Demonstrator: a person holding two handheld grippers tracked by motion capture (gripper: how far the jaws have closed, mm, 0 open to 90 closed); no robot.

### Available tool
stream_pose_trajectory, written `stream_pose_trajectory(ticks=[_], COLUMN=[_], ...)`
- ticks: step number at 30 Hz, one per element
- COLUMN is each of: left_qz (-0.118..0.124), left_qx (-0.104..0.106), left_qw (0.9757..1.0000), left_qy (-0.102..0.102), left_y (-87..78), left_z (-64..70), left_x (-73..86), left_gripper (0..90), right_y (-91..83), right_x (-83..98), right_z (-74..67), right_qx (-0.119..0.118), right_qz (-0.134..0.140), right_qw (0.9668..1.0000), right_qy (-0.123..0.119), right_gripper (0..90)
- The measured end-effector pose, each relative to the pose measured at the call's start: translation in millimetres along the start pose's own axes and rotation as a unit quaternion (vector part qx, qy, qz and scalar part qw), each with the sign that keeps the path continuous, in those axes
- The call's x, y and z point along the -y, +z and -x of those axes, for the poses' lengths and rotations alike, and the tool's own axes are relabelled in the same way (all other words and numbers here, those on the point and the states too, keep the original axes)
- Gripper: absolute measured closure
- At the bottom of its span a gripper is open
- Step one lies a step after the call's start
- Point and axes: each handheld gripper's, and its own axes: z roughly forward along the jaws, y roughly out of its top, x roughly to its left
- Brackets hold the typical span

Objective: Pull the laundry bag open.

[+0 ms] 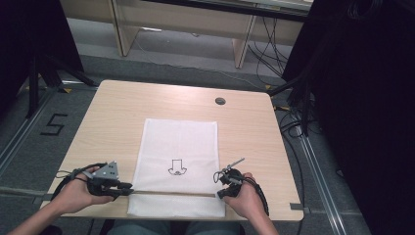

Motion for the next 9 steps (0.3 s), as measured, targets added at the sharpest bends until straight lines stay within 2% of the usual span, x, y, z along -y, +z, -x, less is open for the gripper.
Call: stream_pose_trajectory(ticks=[1, 2, 3, 4, 5, 7, 9], left_qz=[0.039, 0.074, 0.102, 0.121, 0.128, 0.124, 0.123], left_qx=[-0.010, -0.014, -0.013, -0.017, -0.029, -0.051, -0.062], left_qw=[0.9990, 0.9964, 0.9934, 0.9906, 0.9894, 0.9890, 0.9878], left_qy=[-0.017, -0.040, -0.051, -0.062, -0.064, -0.062, -0.073], left_y=[-4.6, -9.9, -14.2, -16.8, -18.2, -18.2, -15.4], left_z=[-2.0, -3.7, -6.8, -9.1, -11.0, -14.2, -18.1], left_x=[-1.6, -3.6, -5.0, -5.3, -4.9, -3.8, -2.9], left_gripper=[59.5, 53.5, 50.0, 47.5, 45.6, 43.9, 42.8], right_y=[-0.4, -1.3, -1.9, -3.7, -4.9, -12.9, -19.2], right_x=[0.1, 0.2, 0.3, 0.3, 0.3, 0.5, -0.7], right_z=[-0.5, -1.6, -2.0, -2.9, -3.0, -7.7, -8.6], right_qx=[-0.001, -0.002, -0.002, -0.014, -0.019, 0.002, -0.002], right_qz=[0.000, -0.002, 0.001, 0.003, 0.014, 0.033, 0.067], right_qw=[1.0000, 1.0000, 1.0000, 0.9997, 0.9995, 0.9990, 0.9975], right_qy=[-0.001, 0.002, 0.008, 0.019, 0.019, 0.029, 0.021], right_gripper=[89.6, 87.3, 81.4, 72.1, 70.8, 69.4, 65.5])
